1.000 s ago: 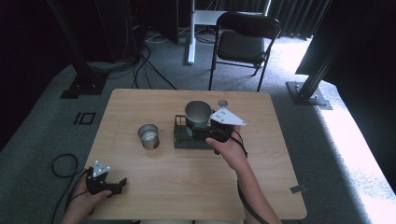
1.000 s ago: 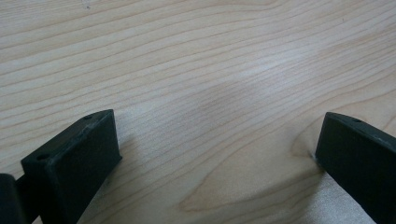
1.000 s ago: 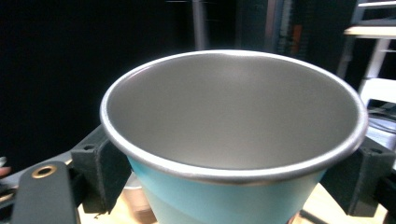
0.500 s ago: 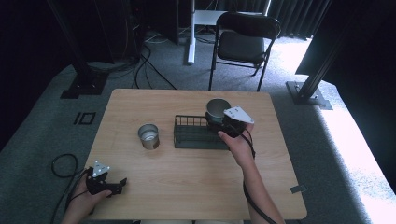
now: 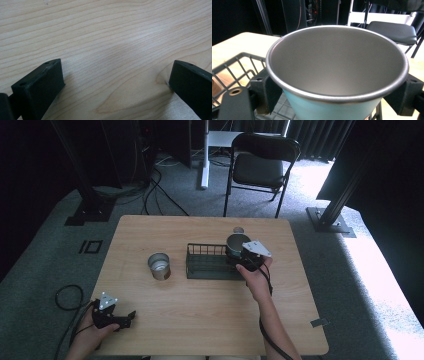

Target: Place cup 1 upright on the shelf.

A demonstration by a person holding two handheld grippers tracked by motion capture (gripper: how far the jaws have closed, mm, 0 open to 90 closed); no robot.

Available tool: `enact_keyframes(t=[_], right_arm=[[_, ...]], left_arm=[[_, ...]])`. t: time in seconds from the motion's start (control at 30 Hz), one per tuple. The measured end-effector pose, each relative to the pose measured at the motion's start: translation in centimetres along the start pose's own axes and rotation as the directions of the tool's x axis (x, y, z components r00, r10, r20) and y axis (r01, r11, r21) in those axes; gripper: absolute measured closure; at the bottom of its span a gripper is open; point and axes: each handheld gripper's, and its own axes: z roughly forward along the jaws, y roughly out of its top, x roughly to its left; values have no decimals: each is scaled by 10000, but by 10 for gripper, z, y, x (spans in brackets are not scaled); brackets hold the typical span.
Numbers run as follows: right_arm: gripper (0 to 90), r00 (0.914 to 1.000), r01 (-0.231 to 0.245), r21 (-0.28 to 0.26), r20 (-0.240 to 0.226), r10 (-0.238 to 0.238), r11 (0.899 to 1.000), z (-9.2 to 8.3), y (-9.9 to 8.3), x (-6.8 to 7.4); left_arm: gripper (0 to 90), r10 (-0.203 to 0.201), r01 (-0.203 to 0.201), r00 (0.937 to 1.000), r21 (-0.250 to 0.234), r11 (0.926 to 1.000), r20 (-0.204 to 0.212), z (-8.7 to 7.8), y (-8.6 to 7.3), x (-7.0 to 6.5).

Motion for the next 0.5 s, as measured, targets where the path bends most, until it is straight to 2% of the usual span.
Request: enact_keyframes(t=[0.17, 0.5], right_arm=[[138, 9998, -5, 50, 183, 4, 10000, 2, -8, -3], [137, 10000, -11, -14, 70, 11, 10000, 0, -11, -4]], left_arm=[[2, 3, -3, 10000, 2, 10000, 1, 0, 0, 0], [2, -7, 7, 10000, -4, 10000, 2, 0, 0, 0]])
